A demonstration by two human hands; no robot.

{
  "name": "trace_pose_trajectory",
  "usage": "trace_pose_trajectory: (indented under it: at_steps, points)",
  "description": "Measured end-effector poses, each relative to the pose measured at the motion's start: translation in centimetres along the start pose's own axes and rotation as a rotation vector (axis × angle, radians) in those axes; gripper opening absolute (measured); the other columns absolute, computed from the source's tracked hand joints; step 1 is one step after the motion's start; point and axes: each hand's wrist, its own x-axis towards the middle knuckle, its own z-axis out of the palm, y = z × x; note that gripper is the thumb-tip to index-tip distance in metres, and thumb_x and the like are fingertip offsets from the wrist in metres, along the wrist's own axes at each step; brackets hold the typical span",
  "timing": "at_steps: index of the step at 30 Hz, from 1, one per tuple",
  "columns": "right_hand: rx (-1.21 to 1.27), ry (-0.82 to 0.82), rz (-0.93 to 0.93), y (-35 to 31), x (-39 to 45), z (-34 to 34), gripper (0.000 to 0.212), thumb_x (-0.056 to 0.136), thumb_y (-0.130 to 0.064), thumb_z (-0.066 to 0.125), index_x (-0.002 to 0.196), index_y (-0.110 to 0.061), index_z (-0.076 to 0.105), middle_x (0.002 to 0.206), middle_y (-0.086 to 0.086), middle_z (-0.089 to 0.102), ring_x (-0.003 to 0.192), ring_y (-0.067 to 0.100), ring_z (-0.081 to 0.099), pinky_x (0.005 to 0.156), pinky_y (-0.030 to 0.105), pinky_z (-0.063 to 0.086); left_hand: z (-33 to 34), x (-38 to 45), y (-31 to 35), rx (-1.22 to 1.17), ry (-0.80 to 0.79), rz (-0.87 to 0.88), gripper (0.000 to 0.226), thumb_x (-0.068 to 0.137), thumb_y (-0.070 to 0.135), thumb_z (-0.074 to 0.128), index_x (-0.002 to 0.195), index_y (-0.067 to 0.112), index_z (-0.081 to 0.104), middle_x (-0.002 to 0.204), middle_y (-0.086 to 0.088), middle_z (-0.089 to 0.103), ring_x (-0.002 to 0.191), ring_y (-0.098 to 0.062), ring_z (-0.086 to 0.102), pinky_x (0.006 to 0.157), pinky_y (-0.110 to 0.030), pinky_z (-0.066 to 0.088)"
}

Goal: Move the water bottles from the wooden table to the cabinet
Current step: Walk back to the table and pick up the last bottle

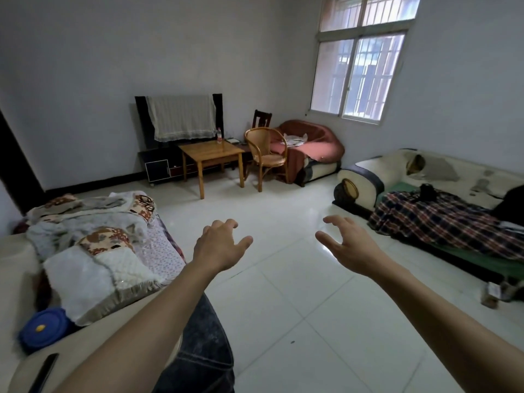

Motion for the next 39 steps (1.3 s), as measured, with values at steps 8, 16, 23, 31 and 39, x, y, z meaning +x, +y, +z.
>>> trace_pose_trajectory:
  at_steps: [8, 16, 23, 31, 39]
  points:
    - [0.048, 0.010, 0.023, 2.3, 1.0, 0.5, 0.054, 0.094, -0.055, 0.049, 0.140, -0.026, 0.043, 0.146, 0.003, 0.044, 0.126, 0.019, 0.046, 0.099, 0.032, 0.040, 1.2, 1.5, 1.4, 0.040, -0.032, -0.003, 0.064, 0.093, 0.060, 0.051, 0.145, 0.025, 0.043, 0.147, -0.005, 0.046, 0.133, -0.026, 0.042, 0.098, -0.043, 0.044]
    - [0.097, 0.023, -0.021, 6.9, 7.0, 0.0, 0.054, 0.093, -0.054, 0.051, 0.140, -0.027, 0.043, 0.144, 0.003, 0.044, 0.125, 0.018, 0.045, 0.094, 0.026, 0.035, 3.5, 6.4, 5.3, 0.050, 0.029, 0.011, 0.060, 0.093, 0.058, 0.053, 0.142, 0.023, 0.048, 0.144, -0.004, 0.050, 0.130, -0.025, 0.046, 0.099, -0.042, 0.045]
    - [0.129, -0.053, -0.028, 13.1, 14.1, -2.2, 0.055, 0.092, -0.056, 0.052, 0.139, -0.028, 0.043, 0.144, 0.004, 0.045, 0.117, 0.016, 0.049, 0.091, 0.028, 0.040, 6.6, 13.6, 10.1, 0.090, -0.036, -0.050, 0.063, 0.092, 0.061, 0.053, 0.143, 0.025, 0.045, 0.145, -0.005, 0.047, 0.132, -0.026, 0.042, 0.100, -0.043, 0.044]
    - [0.073, -0.005, -0.057, 17.3, 21.8, -3.5, 0.054, 0.094, -0.053, 0.051, 0.141, -0.028, 0.042, 0.147, 0.001, 0.042, 0.131, 0.018, 0.042, 0.096, 0.026, 0.035, 8.9, 20.8, 12.7, 0.067, -0.005, -0.033, 0.059, 0.093, 0.058, 0.053, 0.141, 0.024, 0.048, 0.144, -0.003, 0.048, 0.131, -0.024, 0.043, 0.101, -0.042, 0.044]
    - [0.042, -0.004, -0.052, 18.9, 31.8, -0.6, 0.056, 0.092, -0.055, 0.053, 0.141, -0.028, 0.042, 0.147, 0.001, 0.043, 0.132, 0.020, 0.042, 0.099, 0.032, 0.039, 12.2, 31.2, 10.1, 0.038, -0.017, -0.048, 0.061, 0.092, 0.059, 0.054, 0.141, 0.024, 0.047, 0.144, -0.002, 0.048, 0.131, -0.024, 0.043, 0.100, -0.041, 0.045]
